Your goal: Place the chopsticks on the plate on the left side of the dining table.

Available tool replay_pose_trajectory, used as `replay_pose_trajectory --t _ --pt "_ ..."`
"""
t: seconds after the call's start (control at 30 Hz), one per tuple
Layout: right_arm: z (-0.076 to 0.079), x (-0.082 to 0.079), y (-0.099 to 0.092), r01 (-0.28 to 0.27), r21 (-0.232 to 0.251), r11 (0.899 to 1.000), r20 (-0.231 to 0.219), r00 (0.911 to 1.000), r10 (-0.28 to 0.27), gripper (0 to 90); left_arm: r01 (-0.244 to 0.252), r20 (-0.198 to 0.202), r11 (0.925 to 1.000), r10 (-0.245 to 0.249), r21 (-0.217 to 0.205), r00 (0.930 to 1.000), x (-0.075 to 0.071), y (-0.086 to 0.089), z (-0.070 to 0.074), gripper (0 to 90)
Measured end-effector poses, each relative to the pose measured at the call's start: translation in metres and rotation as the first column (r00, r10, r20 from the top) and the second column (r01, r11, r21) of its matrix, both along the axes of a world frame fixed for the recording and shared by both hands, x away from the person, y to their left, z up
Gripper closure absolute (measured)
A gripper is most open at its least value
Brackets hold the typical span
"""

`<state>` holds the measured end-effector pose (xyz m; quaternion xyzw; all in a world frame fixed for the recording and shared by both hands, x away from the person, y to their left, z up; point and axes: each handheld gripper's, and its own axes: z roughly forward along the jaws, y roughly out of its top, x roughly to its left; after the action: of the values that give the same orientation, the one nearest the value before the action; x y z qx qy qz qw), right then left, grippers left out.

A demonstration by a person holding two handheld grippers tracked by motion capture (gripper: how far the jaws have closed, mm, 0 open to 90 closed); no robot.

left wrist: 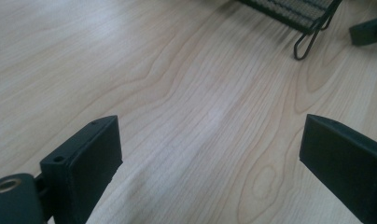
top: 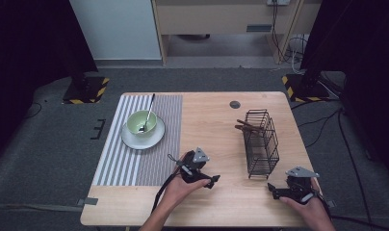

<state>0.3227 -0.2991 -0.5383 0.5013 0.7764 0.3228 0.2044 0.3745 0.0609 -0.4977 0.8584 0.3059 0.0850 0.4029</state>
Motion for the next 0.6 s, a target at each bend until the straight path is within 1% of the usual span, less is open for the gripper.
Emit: replay_pose_trajectory --t 0.03,0.07,0.13,0.2,0.27,0.37,0.5,0.6 --pt "0.000 0.000 0.000 0.000 0.000 1.000 0.000 1.0000 0.000 0.7 0.007 0.000 1.0000 -0.007 -0.005 1.0000 0.001 -0.001 0.003 5.0" --pt "0.000 0.000 0.000 0.000 0.000 1.000 0.000 1.0000 0.000 0.7 0.016 0.001 0.9999 -0.016 -0.001 0.9999 0.001 -0.002 0.005 5.1" --pt "0.000 0.000 0.000 0.000 0.000 1.000 0.000 1.0000 0.000 0.7 0.028 0.012 0.9994 -0.028 0.018 0.9995 0.005 -0.003 0.012 5.3" --pt "0.000 0.000 0.000 0.000 0.000 1.000 0.000 1.0000 0.000 0.7 0.022 0.014 0.9996 -0.022 0.018 0.9997 0.009 -0.002 0.016 5.9" --pt "0.000 0.000 0.000 0.000 0.000 1.000 0.000 1.0000 0.000 0.7 0.008 0.017 0.9999 -0.009 0.007 0.9998 0.014 0.000 0.022 6.4" --pt "0.000 0.000 0.000 0.000 0.000 1.000 0.000 1.0000 0.000 0.7 -0.002 0.020 0.9999 0.002 0.017 0.9998 0.021 0.002 0.029 7.7" --pt "0.000 0.000 0.000 -0.002 -0.001 1.000 0.000 1.0000 0.002 0.6 -0.006 0.023 0.9998 0.006 0.020 0.9997 0.029 0.002 0.037 10.1" --pt "0.000 0.000 0.000 -0.001 0.000 1.000 0.000 1.0000 0.001 0.7 -0.007 0.021 0.9999 0.007 0.011 0.9998 0.034 0.000 0.043 12.5"
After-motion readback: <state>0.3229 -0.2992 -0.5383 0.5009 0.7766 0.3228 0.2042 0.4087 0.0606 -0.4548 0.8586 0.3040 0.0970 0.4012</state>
